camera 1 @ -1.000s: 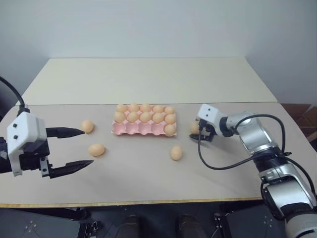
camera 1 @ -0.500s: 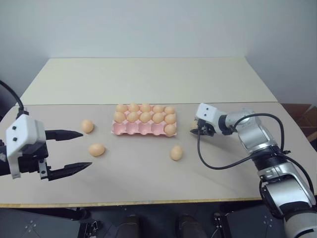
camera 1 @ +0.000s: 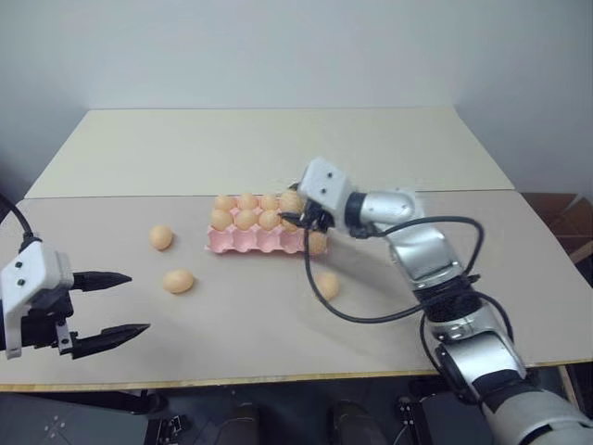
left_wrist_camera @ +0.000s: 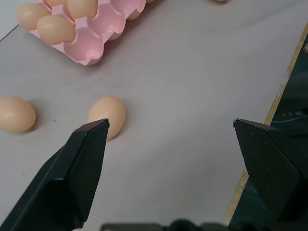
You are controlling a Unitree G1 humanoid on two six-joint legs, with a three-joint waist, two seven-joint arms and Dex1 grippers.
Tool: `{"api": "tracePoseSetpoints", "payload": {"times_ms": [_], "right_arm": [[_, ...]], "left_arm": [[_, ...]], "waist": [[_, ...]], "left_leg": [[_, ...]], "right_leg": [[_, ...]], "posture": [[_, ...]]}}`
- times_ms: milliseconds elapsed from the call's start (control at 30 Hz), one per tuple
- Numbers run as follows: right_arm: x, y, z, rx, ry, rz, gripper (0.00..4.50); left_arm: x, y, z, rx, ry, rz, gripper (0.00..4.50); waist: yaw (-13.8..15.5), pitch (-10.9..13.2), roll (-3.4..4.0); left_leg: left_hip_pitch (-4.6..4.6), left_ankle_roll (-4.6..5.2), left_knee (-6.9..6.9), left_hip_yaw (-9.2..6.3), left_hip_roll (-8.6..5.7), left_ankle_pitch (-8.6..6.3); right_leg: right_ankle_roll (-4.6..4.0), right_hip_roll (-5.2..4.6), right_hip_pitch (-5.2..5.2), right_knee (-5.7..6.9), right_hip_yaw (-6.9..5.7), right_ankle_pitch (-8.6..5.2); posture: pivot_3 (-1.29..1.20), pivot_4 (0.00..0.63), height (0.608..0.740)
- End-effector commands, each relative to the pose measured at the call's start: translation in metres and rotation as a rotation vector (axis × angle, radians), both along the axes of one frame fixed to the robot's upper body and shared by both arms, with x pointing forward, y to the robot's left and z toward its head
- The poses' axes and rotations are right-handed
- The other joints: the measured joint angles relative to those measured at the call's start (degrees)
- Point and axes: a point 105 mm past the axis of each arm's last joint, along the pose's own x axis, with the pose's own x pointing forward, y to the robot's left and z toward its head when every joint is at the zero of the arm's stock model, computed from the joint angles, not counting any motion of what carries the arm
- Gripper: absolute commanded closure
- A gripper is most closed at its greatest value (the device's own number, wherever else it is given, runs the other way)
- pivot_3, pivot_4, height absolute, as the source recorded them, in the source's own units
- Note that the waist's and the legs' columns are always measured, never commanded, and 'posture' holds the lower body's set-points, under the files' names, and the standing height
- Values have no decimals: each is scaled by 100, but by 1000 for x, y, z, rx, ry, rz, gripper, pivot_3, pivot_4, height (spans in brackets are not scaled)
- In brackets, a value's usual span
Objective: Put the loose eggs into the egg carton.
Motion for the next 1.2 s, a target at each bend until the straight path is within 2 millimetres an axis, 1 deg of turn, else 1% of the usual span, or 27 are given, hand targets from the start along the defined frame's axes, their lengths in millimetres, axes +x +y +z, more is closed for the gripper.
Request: {"api": "tracePoseSetpoints", "payload": {"times_ms": [33,167,200,233,267,333,367,400,567,700,767,900,1033,1100,1200], "right_arm": [[1,1,0,-2,-63,-13,2082],[4,-2,-6,17,-41,-30,2082],[2,-1,-8,-1,-46,-16,2082],[3,0,-9,-2,-56,-17,1449],[4,1,-8,4,-63,-24,1238],[4,3,-7,8,-70,-23,606],[4,4,-6,11,-71,-20,207],[4,4,-5,12,-72,-17,11],[5,0,-3,6,-97,-42,11],[-1,-10,5,11,-105,-39,11],[-9,-20,11,10,-106,-32,11],[-41,-49,23,5,-30,51,11],[-79,-91,32,-50,88,140,11],[-93,-112,35,-90,135,148,11],[-110,-139,38,-149,189,139,11]], "left_arm": [[-3,0,8,24,-48,-8,0],[-4,1,7,28,-48,-1,0],[-4,1,7,28,-48,0,0],[-4,2,7,27,-48,2,0],[-4,2,7,27,-48,2,0],[-4,2,7,28,-50,1,0],[-4,1,7,27,-51,-1,0],[-4,1,7,27,-51,-3,0],[-3,0,8,25,-57,-5,0],[-2,-2,8,24,-58,-13,0],[-2,-3,9,25,-63,-18,0],[-2,-7,13,17,-75,-36,0],[-2,-10,16,-3,-86,-55,0],[-2,-11,18,-13,-91,-64,0],[-3,-12,21,-31,-102,-75,0]], "waist": [[-8,0,0],[-33,0,0],[-35,0,0],[-35,0,0],[-36,0,0],[-40,0,0],[-40,0,0],[-40,0,0],[-40,0,0],[-38,0,0],[-22,0,0],[20,1,0],[79,1,0],[109,1,0],[104,1,0]], "left_leg": [[0,0,0,0,0,0],[1,0,0,1,2,0],[1,0,0,0,4,0],[2,0,-1,-1,5,0],[3,0,-1,0,5,0],[3,0,-1,0,5,0],[3,0,-1,0,5,0],[3,0,-1,0,4,0],[2,-1,-3,0,4,0],[2,-1,-3,-1,4,0],[0,-1,-4,-2,4,-1],[-5,-1,-3,-5,4,-1],[0,0,-2,-6,4,-1],[2,1,-3,-8,4,-2],[9,1,-2,-3,4,-2]], "right_leg": [[0,0,-1,0,0,0],[0,1,-1,1,2,0],[0,3,-1,2,2,0],[0,4,-1,2,1,0],[0,4,-1,2,2,0],[-1,4,-1,2,2,0],[-1,4,-1,2,2,0],[-1,3,-1,2,3,0],[-1,2,-1,1,2,0],[-1,2,-1,1,2,0],[-1,2,-1,-1,2,0],[0,-5,1,-6,-3,0],[0,-4,8,-9,-5,0],[0,-2,10,-12,-7,0],[-1,0,16,-12,-2,0]], "posture": [[0,150,740],[0,150,740],[0,150,740],[0,150,740],[0,150,740],[0,150,740],[0,150,740],[0,150,740],[0,150,740],[0,150,740],[0,150,740],[0,150,740],[0,150,740],[0,150,740],[0,150,740]]}}
